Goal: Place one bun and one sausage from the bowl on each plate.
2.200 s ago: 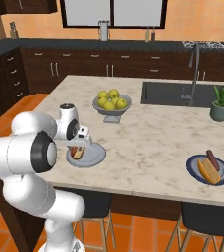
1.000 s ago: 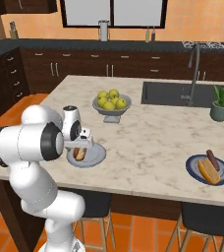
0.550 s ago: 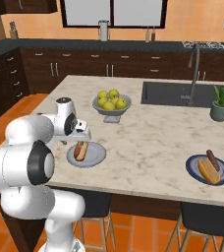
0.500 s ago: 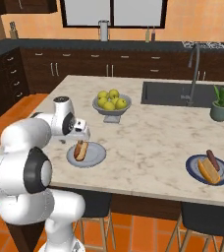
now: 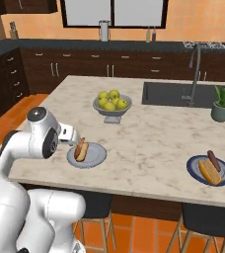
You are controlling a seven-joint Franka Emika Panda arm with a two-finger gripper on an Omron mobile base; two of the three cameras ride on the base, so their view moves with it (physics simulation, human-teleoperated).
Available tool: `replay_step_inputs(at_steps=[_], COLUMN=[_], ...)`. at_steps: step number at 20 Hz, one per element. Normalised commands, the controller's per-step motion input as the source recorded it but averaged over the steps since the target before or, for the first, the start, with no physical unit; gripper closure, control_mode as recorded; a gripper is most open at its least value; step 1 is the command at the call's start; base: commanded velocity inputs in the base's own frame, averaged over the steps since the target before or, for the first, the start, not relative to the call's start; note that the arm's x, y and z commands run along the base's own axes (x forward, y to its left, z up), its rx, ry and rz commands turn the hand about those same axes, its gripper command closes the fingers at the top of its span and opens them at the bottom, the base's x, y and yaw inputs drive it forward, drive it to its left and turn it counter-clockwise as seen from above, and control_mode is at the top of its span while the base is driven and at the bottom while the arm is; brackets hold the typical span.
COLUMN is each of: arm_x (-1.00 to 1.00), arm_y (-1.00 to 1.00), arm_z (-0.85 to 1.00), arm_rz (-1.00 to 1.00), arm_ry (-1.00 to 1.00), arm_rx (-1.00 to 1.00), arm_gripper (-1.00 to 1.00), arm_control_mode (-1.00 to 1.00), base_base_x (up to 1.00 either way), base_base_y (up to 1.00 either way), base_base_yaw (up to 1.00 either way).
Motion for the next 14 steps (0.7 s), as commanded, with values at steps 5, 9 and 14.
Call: replay_step_inputs(at_steps=[5,9,14], arm_x=[-0.94,-0.16,0.0], arm_y=[-0.39,-0.27,0.0], arm_z=[0.35,-0.15,0.0], arm_rz=[-0.19,-0.08,0.0], arm_ry=[0.01,0.06,0.0], arm_rx=[0.09,0.04,0.0], arm_gripper=[-1.0,-1.0,-1.0], arm_control_mode=[-1.0,-1.0,-1.0], base_base_x=[0.0,0.0,0.0], base_base_y=[0.0,0.0,0.0], base_base_yaw=[0.0,0.0,0.0])
